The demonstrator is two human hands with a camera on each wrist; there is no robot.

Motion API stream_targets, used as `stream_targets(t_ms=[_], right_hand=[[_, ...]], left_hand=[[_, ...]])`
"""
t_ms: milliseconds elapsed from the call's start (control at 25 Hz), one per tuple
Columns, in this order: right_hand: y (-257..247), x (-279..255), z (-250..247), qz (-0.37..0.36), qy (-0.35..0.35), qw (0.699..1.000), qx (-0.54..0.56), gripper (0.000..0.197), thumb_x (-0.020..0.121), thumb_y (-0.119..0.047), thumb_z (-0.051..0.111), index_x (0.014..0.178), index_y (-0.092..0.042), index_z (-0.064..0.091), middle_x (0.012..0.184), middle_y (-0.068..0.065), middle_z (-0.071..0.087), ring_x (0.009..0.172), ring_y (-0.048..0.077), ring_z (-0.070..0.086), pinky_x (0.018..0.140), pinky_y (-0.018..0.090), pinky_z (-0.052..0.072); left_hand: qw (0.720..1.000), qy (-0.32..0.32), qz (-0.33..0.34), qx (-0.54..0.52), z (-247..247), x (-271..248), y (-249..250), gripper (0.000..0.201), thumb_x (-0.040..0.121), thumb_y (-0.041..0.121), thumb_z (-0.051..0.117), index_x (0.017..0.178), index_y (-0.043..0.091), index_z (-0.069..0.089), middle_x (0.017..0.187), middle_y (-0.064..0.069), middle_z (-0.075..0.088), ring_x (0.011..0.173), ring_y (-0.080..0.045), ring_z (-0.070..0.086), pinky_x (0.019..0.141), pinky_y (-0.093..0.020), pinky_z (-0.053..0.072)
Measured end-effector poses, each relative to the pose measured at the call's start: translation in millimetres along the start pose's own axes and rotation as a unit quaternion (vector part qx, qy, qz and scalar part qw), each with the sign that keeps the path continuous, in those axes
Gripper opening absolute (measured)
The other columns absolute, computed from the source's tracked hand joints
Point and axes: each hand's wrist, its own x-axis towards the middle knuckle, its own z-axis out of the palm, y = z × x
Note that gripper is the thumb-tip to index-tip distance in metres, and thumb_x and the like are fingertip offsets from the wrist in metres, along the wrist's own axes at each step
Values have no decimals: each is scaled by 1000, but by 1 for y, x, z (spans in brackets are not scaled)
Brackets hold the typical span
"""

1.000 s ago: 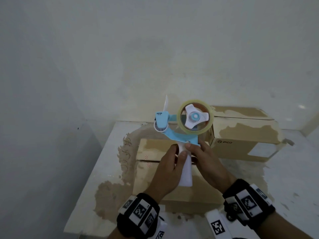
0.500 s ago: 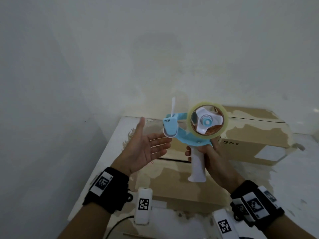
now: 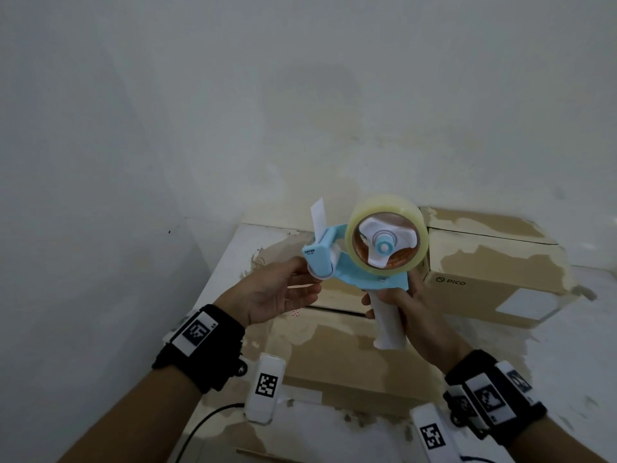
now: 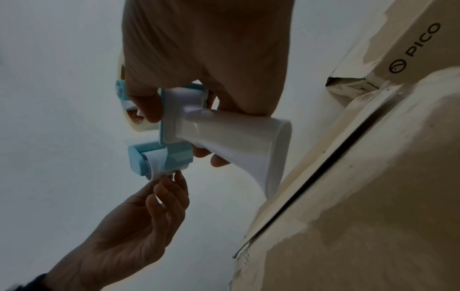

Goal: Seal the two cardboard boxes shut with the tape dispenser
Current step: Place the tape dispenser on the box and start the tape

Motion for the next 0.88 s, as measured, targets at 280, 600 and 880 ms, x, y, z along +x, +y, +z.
stream_targets(t_ms=[280,600,880], right_hand=[[-1,-4,11,-20,13,1000,-19,57,71,-33,67,121,-12,52,89,15,61,67,21,59,60,36,51],[-7,-13,-6,28,-53,989,-136,20,83,-18,74,100,-11,67,78,-2,70,70,16,64,66,29,55],[-23,13,-14,40,-125,943,-306,27,88,-17,69,115,-14,66,110,1,73,96,8,68,81,13,52]], left_hand=[[995,89,42,7,11,10,-6,10,93,7,54,90,2,63,62,-4,48,49,-9,47,55,-26,60],[987,94,87,98,-11,9,-7,17,92,15,61,89,0,66,61,-3,52,50,-9,51,65,-30,62],[962,162,168,141,-35,10,-30,22,93,15,60,87,-5,65,63,-5,51,50,-8,51,64,-29,62]])
